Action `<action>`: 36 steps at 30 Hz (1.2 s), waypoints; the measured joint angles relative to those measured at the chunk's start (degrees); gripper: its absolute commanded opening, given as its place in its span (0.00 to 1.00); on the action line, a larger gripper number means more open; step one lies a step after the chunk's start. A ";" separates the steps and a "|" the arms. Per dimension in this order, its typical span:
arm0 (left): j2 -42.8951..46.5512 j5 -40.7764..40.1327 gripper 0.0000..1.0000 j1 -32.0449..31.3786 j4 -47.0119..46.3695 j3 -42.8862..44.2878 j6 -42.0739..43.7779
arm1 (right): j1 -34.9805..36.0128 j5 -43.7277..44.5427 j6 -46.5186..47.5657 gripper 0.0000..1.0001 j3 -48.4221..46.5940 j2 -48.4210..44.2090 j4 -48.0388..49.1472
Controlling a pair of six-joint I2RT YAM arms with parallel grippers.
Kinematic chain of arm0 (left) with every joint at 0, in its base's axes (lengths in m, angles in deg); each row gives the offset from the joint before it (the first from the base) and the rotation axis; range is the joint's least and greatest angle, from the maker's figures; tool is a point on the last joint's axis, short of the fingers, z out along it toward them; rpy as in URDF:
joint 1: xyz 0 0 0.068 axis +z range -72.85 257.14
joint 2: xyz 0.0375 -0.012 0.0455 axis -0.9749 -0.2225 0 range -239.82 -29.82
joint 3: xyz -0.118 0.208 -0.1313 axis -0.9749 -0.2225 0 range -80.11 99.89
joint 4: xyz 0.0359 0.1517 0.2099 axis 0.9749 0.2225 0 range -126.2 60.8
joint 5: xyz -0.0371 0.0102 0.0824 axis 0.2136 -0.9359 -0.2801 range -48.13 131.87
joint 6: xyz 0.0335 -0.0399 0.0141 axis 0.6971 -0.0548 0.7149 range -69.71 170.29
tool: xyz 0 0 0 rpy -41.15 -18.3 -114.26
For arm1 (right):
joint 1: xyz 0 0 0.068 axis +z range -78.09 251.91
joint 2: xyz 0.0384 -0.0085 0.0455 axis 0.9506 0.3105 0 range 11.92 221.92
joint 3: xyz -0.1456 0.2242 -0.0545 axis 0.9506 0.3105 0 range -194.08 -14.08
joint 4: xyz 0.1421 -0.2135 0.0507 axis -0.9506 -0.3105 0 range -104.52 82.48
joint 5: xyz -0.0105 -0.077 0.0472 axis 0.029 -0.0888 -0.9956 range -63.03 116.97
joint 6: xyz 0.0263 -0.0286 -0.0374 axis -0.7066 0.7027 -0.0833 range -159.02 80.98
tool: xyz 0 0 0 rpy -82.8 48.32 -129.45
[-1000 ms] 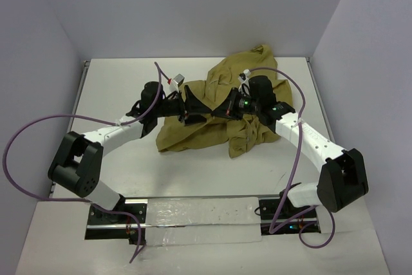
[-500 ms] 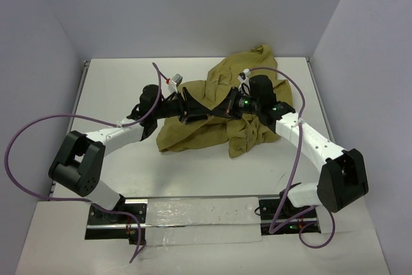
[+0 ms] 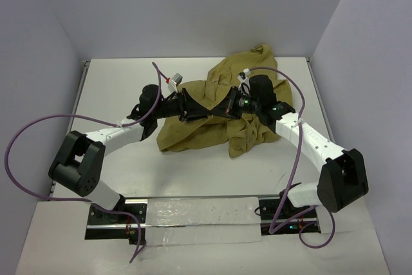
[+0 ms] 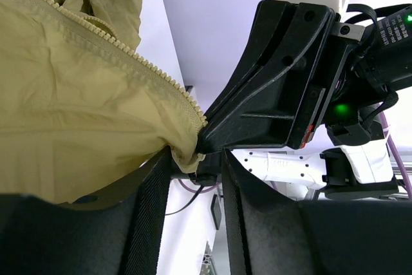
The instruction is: Zip up the jacket
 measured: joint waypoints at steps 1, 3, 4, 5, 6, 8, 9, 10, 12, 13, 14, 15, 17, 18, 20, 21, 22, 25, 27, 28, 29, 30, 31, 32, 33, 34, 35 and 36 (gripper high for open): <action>0.00 0.00 0.41 0.00 -0.08 0.00 0.00 | 0.00 0.00 -0.06 0.00 0.00 0.00 0.06; 0.00 0.00 0.38 0.00 -0.13 0.00 0.02 | 0.00 -0.02 -0.09 0.00 0.00 0.00 0.13; 0.00 0.00 0.37 0.00 -0.13 0.00 0.00 | 0.00 -0.02 -0.15 0.00 0.00 0.00 0.23; 0.00 0.00 0.36 0.00 -0.13 0.00 -0.02 | 0.00 -0.02 -0.22 0.00 0.00 0.00 0.34; 0.00 -0.02 0.34 0.00 -0.13 0.00 0.00 | 0.00 -0.02 -0.29 0.00 0.00 0.00 0.46; 0.00 -0.02 0.31 0.00 -0.13 0.00 -0.03 | 0.00 -0.12 -0.49 0.00 0.00 0.00 0.65; 0.00 -0.02 0.29 0.00 -0.13 0.00 -0.03 | 0.00 -0.18 -0.61 0.00 0.00 0.00 0.77; 0.00 -0.01 0.28 0.00 -0.15 0.00 -0.04 | 0.00 -0.23 -0.68 0.00 0.00 0.00 0.86; 0.00 0.00 0.27 0.00 -0.24 0.00 -0.11 | 0.00 -0.26 -0.79 0.00 0.00 0.00 0.89; 0.00 0.00 0.26 0.00 -0.40 0.00 -0.15 | -0.02 -0.26 -0.92 0.00 0.02 0.00 0.87; 0.00 0.00 0.29 0.00 -0.54 0.00 -0.17 | -0.04 -0.26 -0.96 0.00 0.02 0.00 0.89; 0.00 0.00 0.30 0.00 -0.67 0.00 -0.17 | -0.07 -0.30 -1.00 0.00 0.02 0.00 0.92; 0.00 -0.02 0.30 0.00 -0.85 0.00 -0.19 | -0.12 -0.42 -1.13 0.00 0.02 0.00 1.00; 0.00 -0.02 0.29 0.00 -0.92 0.00 -0.20 | -0.13 -0.48 -1.20 0.00 0.02 0.00 1.07; 0.00 0.00 0.24 0.00 -1.06 0.00 -0.22 | -0.13 -0.50 -1.33 0.00 0.02 0.00 1.34; 0.00 0.00 0.22 0.00 -1.23 0.00 -0.22 | -0.13 -0.50 -1.39 0.00 0.02 0.00 1.35; 0.00 0.02 0.21 0.00 -1.43 0.00 -0.24 | -0.16 -0.46 -1.47 0.00 0.03 0.00 1.37; 0.00 0.02 0.10 0.00 -1.97 0.00 -0.31 | -0.22 -0.48 -1.82 0.00 0.07 0.00 1.57; 0.00 0.00 0.01 0.00 -2.31 0.00 -0.33 | -0.22 -0.50 -2.18 0.00 0.13 0.00 1.76; 0.00 0.00 0.00 0.00 -2.40 0.00 -0.39 | -0.26 -0.61 -2.40 0.00 0.22 0.00 1.89; 0.00 -0.02 0.00 0.00 -2.43 0.00 -0.54 | -0.35 -0.76 -2.60 0.00 0.24 0.00 1.96; 0.00 -0.02 0.00 0.00 -2.50 0.00 -0.64 | -0.40 -0.89 -2.75 0.00 0.30 0.00 2.11; 0.00 -0.02 0.00 0.02 -2.55 0.00 -0.74 | -0.45 -0.99 -2.93 0.00 0.32 0.00 2.19; 0.00 -0.02 0.00 0.00 -2.63 0.00 -0.85 | -0.49 -1.15 -3.24 0.00 0.38 0.00 2.36; 0.00 -0.03 0.00 0.01 -2.67 0.00 -0.97 | -0.56 -1.30 -3.57 0.00 0.55 0.00 2.66; 0.00 -0.05 0.00 0.03 -2.78 -0.08 -1.13 | -0.64 -1.49 -3.94 0.01 0.78 0.00 2.99; 0.00 -0.08 0.00 0.06 -3.03 -0.31 -1.36 | -0.72 -1.74 -4.40 0.03 1.06 0.00 3.38; 0.01 -0.13 0.00 0.05 -3.40 -0.64 -1.63 | -0.76 -2.01 -4.90 0.09 1.36 0.03 3.80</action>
